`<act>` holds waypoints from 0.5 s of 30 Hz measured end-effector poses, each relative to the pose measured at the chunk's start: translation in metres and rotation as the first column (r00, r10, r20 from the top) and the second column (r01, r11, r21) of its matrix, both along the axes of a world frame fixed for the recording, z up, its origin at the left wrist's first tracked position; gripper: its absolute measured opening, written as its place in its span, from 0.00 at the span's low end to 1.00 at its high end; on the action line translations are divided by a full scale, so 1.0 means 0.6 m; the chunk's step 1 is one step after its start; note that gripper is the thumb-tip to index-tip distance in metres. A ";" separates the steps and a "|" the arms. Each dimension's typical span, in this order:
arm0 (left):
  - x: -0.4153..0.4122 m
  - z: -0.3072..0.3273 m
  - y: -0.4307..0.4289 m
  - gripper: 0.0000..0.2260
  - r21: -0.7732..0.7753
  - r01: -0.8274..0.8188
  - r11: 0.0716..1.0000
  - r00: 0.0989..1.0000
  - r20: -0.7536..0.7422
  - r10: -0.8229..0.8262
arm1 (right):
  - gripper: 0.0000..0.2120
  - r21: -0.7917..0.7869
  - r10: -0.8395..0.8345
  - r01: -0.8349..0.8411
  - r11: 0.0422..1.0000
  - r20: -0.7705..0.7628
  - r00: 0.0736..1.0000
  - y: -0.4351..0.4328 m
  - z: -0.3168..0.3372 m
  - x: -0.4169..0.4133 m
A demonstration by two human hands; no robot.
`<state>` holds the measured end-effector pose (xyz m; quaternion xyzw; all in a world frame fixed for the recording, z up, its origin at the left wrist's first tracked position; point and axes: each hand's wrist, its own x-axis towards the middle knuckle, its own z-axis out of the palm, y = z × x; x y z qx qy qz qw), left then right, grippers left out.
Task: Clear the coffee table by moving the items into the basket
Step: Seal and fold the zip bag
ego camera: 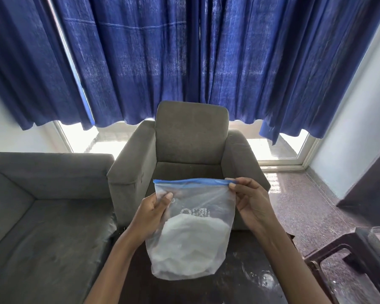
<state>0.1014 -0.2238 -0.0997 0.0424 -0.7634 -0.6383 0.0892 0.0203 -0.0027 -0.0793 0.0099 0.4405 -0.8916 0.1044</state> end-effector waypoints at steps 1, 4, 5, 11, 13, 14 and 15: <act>-0.003 -0.004 -0.003 0.11 0.006 0.027 1.000 1.000 -0.002 -0.027 | 0.11 -0.016 0.001 -0.001 1.000 0.011 1.000 0.002 -0.002 -0.002; -0.011 -0.002 0.002 0.14 0.048 -0.008 0.999 1.000 -0.019 0.009 | 0.14 -0.078 0.119 -0.114 0.990 0.061 0.991 0.004 -0.014 -0.003; -0.014 0.002 0.004 0.11 0.067 -0.041 0.997 0.998 -0.039 0.044 | 0.25 -0.085 0.208 -0.200 0.976 0.086 0.974 0.005 -0.022 -0.001; -0.035 0.005 0.005 0.13 0.120 -0.185 0.975 0.975 -0.104 0.198 | 0.24 0.179 0.416 -0.417 0.891 0.044 0.908 0.003 -0.043 0.048; -0.032 0.008 0.013 0.17 0.161 -0.249 0.955 0.962 -0.070 0.263 | 0.15 0.232 0.311 -0.309 0.922 0.028 0.950 0.001 -0.045 0.050; -0.031 0.007 0.014 0.20 0.200 -0.245 0.949 0.967 -0.024 0.254 | 0.13 0.220 0.269 -0.268 0.938 0.025 0.963 0.000 -0.043 0.048; -0.025 0.008 0.015 0.23 0.256 -0.191 0.948 0.981 0.009 0.195 | 0.12 0.188 0.236 -0.237 0.953 0.025 0.971 0.000 -0.042 0.046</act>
